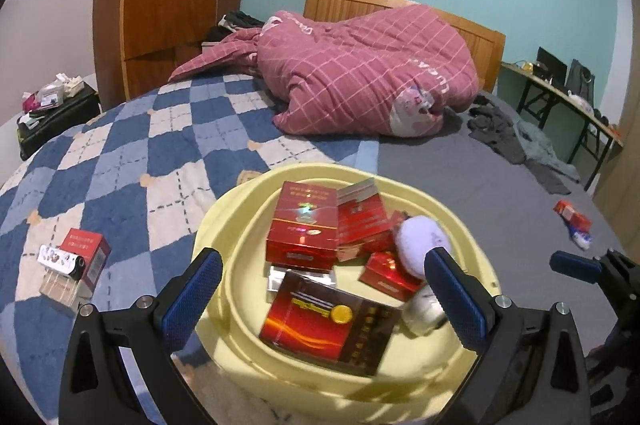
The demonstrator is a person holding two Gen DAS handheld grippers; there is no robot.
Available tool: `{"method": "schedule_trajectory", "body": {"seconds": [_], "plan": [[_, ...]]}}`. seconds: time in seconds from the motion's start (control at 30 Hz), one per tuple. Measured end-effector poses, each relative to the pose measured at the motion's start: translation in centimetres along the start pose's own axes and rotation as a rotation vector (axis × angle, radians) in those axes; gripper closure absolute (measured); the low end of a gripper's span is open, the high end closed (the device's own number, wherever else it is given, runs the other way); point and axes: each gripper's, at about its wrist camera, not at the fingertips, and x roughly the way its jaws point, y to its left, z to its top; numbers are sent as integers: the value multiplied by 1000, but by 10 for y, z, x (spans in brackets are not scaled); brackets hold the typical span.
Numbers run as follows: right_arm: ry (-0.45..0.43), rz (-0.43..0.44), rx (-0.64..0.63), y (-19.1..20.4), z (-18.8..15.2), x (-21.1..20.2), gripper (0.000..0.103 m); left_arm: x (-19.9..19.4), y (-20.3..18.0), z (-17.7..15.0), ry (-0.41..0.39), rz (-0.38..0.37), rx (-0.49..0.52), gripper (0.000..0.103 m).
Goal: Organize objects
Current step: 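Open both tools and move them back over the red pack and blue packet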
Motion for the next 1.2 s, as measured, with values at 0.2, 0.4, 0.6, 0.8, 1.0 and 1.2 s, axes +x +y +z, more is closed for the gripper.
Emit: {"method": "schedule_trajectory", "body": {"seconds": [0.2, 0.4, 0.6, 0.8, 1.0, 1.2], "plan": [[-33, -46, 79, -43, -19, -44, 0, -23, -37, -3, -20, -70, 22, 0], [-52, -133, 197, -114, -55, -90, 0, -27, -96, -3, -5, -172, 82, 0], [-80, -220, 326, -182, -90, -124, 0, -16, -156, 1, 19, -237, 144, 0], [-162, -254, 490, -242, -120, -149, 0, 10, -213, 6, 36, -306, 184, 0], [-166, -267, 550, -277, -135, -145, 0, 48, -258, 2, 57, -336, 259, 0], [-162, -323, 491, -278, -145, -140, 0, 50, -258, -19, 27, -381, 316, 0]]}}
